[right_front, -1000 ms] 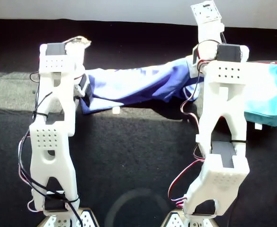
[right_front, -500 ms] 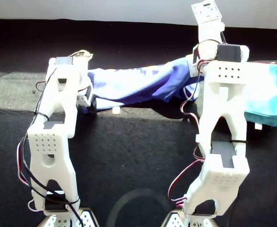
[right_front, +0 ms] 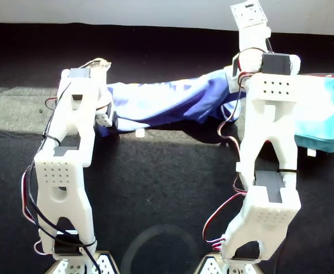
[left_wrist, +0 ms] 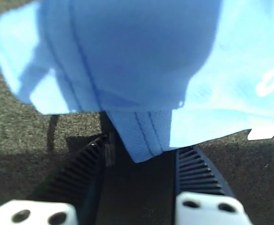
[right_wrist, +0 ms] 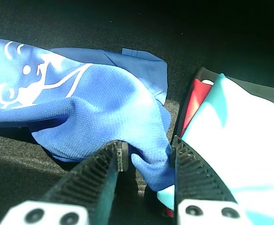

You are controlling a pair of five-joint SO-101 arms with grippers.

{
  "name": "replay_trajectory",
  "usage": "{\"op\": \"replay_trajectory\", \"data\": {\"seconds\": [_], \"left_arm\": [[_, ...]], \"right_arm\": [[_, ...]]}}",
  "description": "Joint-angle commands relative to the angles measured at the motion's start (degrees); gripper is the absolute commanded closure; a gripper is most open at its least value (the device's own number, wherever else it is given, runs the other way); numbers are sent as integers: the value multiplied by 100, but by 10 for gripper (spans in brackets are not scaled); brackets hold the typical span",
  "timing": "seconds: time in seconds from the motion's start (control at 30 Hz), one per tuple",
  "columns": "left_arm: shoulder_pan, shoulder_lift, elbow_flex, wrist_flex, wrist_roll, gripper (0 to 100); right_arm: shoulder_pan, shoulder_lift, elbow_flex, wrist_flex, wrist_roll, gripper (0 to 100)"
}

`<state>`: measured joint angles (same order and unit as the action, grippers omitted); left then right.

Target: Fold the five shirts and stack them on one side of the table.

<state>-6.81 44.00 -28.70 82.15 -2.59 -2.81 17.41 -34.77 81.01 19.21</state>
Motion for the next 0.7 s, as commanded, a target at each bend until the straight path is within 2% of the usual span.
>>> {"op": "replay_trajectory", "data": {"seconds": [0.0,0.27,0.4,0.67], "left_arm": [[154,-382,-101,149,220,794],[119,-321,-1288,1266,220,794],[136,-224,-1253,1037,220,794],[110,778,-1279,492,220,796]], "right_arm": [[48,-40,-75,-92,-53,846],[48,-31,-75,-92,-53,846],[48,-31,-75,-92,-53,846],[57,-40,-75,-48,-53,846]]}}
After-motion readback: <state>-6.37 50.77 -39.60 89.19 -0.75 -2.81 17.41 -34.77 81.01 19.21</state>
